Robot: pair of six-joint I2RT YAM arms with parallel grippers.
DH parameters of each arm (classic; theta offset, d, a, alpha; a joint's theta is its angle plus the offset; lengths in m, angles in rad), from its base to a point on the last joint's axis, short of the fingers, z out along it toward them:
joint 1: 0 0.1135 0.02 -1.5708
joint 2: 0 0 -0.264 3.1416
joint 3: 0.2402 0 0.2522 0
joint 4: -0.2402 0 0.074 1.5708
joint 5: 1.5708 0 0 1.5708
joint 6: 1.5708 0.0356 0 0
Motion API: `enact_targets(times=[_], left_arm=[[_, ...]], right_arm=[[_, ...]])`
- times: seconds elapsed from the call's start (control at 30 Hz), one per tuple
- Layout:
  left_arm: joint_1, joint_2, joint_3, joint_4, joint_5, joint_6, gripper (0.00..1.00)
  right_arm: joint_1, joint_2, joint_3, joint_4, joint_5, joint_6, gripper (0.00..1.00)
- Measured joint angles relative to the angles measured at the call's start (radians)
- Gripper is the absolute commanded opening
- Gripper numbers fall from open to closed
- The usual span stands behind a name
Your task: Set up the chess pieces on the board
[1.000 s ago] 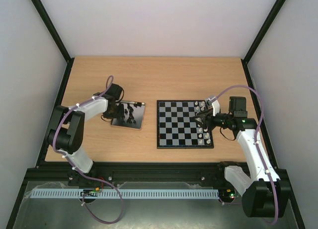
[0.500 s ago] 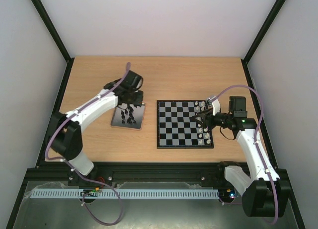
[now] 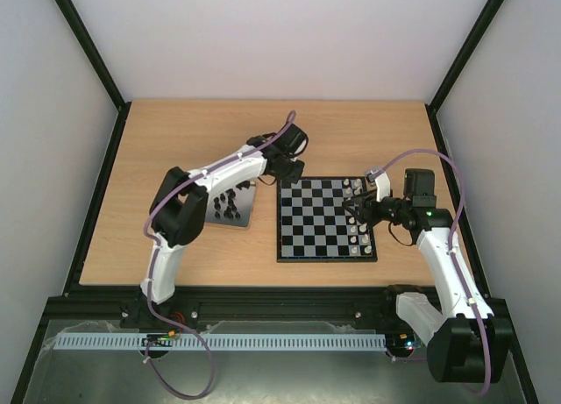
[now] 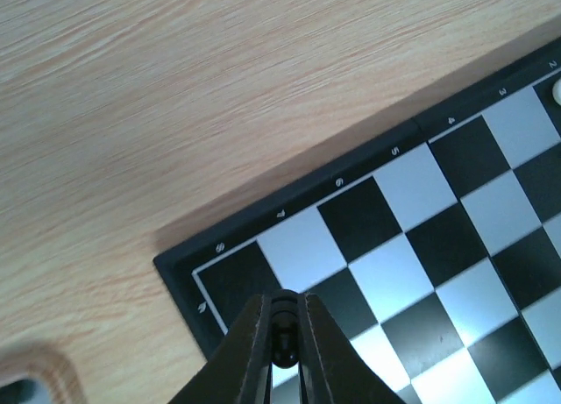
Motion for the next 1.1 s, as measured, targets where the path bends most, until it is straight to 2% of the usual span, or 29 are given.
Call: enact_targets(times=[0.23, 0.87, 0.97, 1.1], left_arm=[[-0.008, 0.11, 0.096, -0.016, 0.022, 0.003, 0.09], [-0.015, 0.181, 0.103, -0.013, 0.051, 0.002, 0.11], [-0.015, 0.185, 0.107, -0.011, 0.048, -0.002, 0.12], [-0.015, 0.188, 0.11, -0.008, 0.045, -0.005, 0.2]], right_arm=[[0.0, 0.0, -0.002, 0.005, 0.011, 0.002, 0.43], [0.0, 0.0, -0.007, 0.009, 0.022, 0.004, 0.44], [0.0, 0.0, -0.01, 0.009, 0.023, 0.004, 0.44], [0.0, 0.0, -0.011, 0.009, 0.024, 0.004, 0.44]])
